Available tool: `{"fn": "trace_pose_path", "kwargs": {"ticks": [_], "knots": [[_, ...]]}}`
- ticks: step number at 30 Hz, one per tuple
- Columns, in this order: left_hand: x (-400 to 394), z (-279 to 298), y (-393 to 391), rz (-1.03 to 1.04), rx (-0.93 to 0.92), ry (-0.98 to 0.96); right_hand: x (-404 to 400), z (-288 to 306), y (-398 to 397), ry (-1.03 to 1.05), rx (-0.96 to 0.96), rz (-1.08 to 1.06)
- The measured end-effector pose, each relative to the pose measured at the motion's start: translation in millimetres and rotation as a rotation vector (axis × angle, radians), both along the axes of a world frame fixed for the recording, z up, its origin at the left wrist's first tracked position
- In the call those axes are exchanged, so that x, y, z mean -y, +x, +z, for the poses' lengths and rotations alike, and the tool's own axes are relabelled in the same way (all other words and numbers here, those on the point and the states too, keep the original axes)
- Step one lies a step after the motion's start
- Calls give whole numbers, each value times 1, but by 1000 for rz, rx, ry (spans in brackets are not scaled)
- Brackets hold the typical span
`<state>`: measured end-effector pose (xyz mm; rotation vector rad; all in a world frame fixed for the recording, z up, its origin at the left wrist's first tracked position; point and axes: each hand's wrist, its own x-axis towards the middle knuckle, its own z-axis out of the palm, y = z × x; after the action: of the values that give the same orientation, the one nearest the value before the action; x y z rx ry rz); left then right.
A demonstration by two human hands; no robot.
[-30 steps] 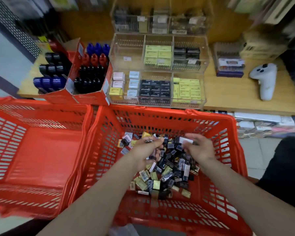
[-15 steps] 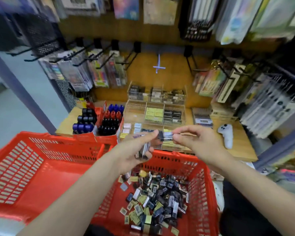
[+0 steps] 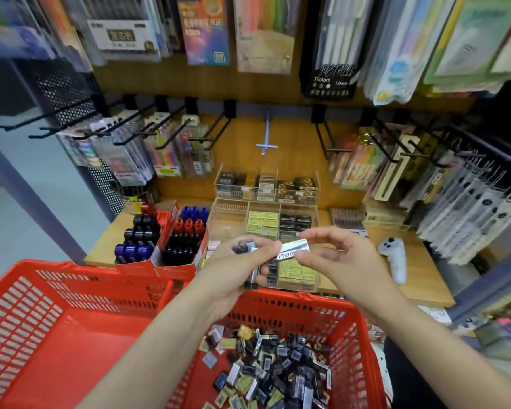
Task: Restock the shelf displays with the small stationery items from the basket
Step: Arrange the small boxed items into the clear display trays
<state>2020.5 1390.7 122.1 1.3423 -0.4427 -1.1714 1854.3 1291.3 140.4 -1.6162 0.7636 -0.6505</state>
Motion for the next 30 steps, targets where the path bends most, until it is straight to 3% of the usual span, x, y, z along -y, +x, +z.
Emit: {"fn": "trace_pose_path", "kwargs": {"ticks": [8,13,16,21,26,30], "knots": [[32,3,15,90,61,19,25,-3,23,-515,-225,-77],[76,-9,45,118,10,81,65,-18,59,-675,-267,-63],[99,-23,67,156,-98,85,100,-28,83,-703,-347,-81],[116,-55,106,252,-500,-61,176,-38,146,-664,-541,-165],[119,-72,132,232,-532,-60,200,-55,209,-679,-747,-108],[119,-78,140,238,-662,-110,204,-59,229,-645,-858,-50]]}}
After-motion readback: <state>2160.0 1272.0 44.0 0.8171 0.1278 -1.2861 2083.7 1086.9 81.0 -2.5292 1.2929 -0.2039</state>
